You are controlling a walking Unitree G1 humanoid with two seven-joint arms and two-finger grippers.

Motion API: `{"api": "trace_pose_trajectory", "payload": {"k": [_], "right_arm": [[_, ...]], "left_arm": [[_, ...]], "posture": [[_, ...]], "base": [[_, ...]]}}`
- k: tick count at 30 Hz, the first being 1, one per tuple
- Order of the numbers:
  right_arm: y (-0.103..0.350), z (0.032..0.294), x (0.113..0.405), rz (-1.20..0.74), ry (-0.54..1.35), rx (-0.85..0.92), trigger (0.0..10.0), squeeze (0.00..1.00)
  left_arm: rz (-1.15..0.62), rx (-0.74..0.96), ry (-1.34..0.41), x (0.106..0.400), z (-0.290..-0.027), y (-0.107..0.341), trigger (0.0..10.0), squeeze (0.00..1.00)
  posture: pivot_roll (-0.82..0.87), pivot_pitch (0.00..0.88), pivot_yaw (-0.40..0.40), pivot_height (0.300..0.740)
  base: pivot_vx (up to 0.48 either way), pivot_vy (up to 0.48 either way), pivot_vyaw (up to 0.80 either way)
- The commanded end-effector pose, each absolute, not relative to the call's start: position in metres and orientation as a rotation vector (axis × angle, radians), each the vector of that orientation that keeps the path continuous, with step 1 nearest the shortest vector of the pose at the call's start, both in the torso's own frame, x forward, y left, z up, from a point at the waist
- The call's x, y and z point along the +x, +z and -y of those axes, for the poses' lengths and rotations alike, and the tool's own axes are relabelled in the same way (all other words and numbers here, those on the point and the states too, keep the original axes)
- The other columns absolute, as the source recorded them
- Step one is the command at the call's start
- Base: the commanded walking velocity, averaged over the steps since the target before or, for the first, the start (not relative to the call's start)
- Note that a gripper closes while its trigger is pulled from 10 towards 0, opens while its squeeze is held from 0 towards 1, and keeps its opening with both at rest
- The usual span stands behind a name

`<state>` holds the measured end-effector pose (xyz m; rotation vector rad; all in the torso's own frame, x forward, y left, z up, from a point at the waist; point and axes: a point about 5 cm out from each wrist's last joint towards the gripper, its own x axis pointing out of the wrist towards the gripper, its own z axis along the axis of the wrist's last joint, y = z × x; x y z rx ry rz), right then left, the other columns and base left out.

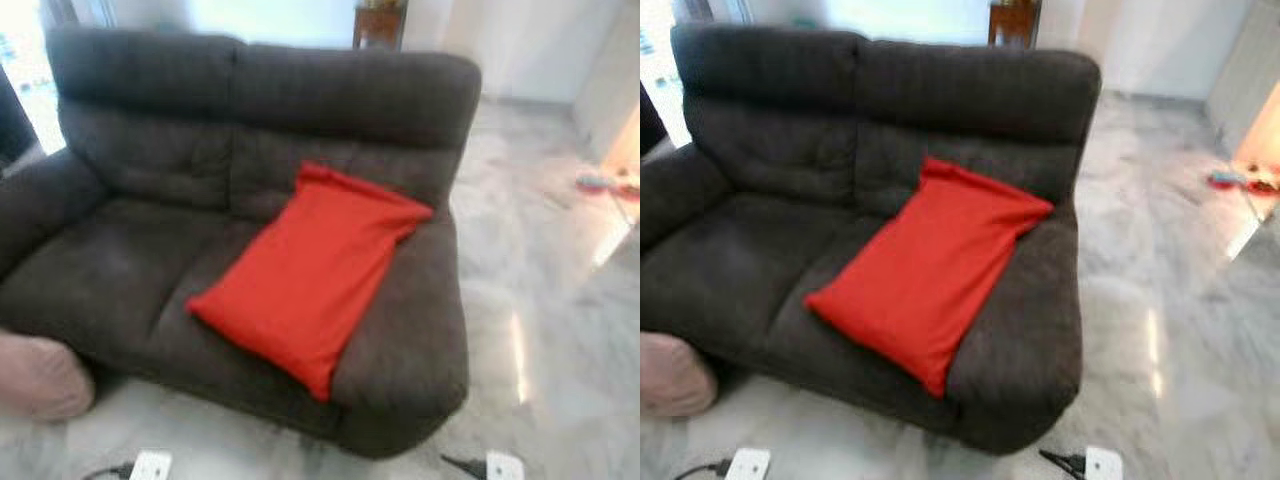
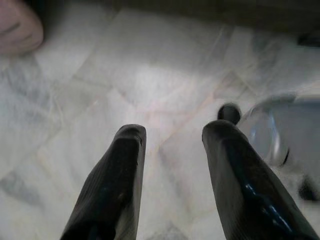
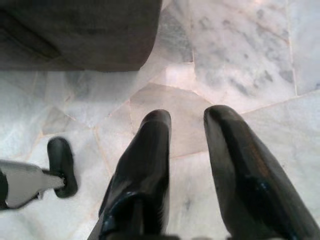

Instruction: Move the pillow to the sofa from floor

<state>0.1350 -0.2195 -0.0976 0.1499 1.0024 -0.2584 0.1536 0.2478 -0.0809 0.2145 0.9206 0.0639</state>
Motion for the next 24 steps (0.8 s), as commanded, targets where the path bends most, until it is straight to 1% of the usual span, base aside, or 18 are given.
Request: {"api": "trace_pose_trajectory", "payload": {"k": [1, 5, 7, 9, 14, 17, 21, 24], "right_arm": [[-0.095, 0.223, 0.14, -0.984, -0.265, 0.148, 10.0, 0.0], [-0.096, 0.222, 0.139, -0.992, -0.27, 0.156, 10.0, 0.0], [-0.097, 0.224, 0.134, -1.007, -0.283, 0.162, 10.0, 0.0], [-0.1, 0.23, 0.121, -1.037, -0.325, 0.153, 10.0, 0.0], [-0.104, 0.237, 0.103, -1.066, -0.361, 0.147, 10.0, 0.0], [-0.102, 0.235, 0.106, -1.035, -0.349, 0.153, 10.0, 0.0], [-0.101, 0.237, 0.109, -1.016, -0.38, 0.174, 10.0, 0.0], [-0.099, 0.243, 0.112, -0.991, -0.418, 0.195, 10.0, 0.0]], "left_arm": [[-0.928, 0.224, 0.037, 0.153, -0.242, -0.083, 10.0, 0.0], [-0.945, 0.232, 0.015, 0.151, -0.241, -0.084, 10.0, 0.0], [-0.958, 0.241, 0.005, 0.15, -0.241, -0.085, 10.0, 0.0], [-0.967, 0.247, 0.0, 0.148, -0.241, -0.086, 10.0, 0.0], [-0.981, 0.262, -0.017, 0.147, -0.243, -0.086, 10.0, 0.0], [-0.987, 0.27, -0.022, 0.149, -0.241, -0.086, 10.0, 0.0], [-0.988, 0.28, -0.039, 0.151, -0.237, -0.086, 10.0, 0.0], [-0.973, 0.28, -0.071, 0.158, -0.226, -0.086, 10.0, 0.0]], "posture": [[0.14, 0.0, -0.065, 0.74], [0.13, 0.0, -0.058, 0.74], [0.13, 0.0, -0.05, 0.74], [0.13, 0.0, -0.045, 0.74], [0.1, 0.0, -0.02, 0.74], [0.06, 0.0, -0.004, 0.74], [0.04, 0.0, 0.003, 0.74], [0.0, 0.0, 0.015, 0.74]], "base": [[0.0, 0.0, 0.0], [0.0, 0.0, 0.0], [0.0, 0.0, 0.0], [0.0, 0.0, 0.0], [0.0, 0.0, 0.0], [0.0, 0.0, 0.0], [0.0, 0.0, 0.0], [0.0, 0.0, 0.0]]}}
